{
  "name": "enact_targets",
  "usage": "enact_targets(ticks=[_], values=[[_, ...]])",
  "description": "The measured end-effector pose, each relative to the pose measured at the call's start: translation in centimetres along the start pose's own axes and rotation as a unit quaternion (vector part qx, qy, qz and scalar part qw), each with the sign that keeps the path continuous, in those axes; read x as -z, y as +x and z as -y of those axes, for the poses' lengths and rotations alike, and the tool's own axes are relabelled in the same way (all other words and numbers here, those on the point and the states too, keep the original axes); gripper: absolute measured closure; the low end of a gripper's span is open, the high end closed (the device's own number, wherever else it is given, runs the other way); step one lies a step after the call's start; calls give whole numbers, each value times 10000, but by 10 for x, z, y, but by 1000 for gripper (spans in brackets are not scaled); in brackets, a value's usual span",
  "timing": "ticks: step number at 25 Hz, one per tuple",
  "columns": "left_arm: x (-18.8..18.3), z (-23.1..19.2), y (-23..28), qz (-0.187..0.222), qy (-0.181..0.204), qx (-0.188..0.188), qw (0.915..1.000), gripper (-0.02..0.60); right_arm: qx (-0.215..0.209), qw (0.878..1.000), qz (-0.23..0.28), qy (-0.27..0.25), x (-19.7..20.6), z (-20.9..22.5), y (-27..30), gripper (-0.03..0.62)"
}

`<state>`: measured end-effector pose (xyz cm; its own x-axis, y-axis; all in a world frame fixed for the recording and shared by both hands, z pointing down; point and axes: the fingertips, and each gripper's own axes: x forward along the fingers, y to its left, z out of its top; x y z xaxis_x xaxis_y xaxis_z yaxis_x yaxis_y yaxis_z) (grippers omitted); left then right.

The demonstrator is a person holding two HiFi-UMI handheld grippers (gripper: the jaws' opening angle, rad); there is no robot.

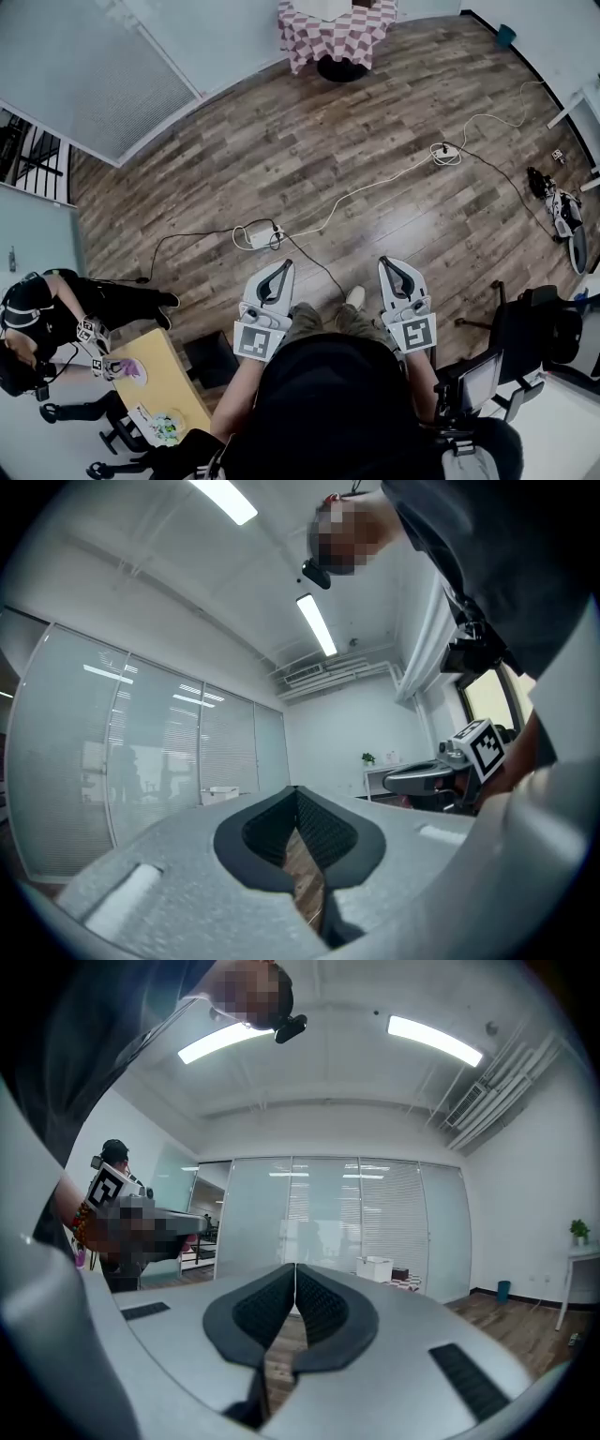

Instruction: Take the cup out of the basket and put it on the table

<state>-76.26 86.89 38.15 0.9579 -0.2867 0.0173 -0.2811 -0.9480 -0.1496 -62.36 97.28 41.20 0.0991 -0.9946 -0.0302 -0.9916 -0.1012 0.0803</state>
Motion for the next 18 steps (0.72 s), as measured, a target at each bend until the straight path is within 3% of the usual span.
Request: enact_targets(ticks=[8,18], values=[[4,-6,44,-70,-123,21,9999,575,18,9999,106,120,-2,39,29,582],[26,-63,153,28,-176,531,9984,575,347,9993,-52,111,6,91,114,582]])
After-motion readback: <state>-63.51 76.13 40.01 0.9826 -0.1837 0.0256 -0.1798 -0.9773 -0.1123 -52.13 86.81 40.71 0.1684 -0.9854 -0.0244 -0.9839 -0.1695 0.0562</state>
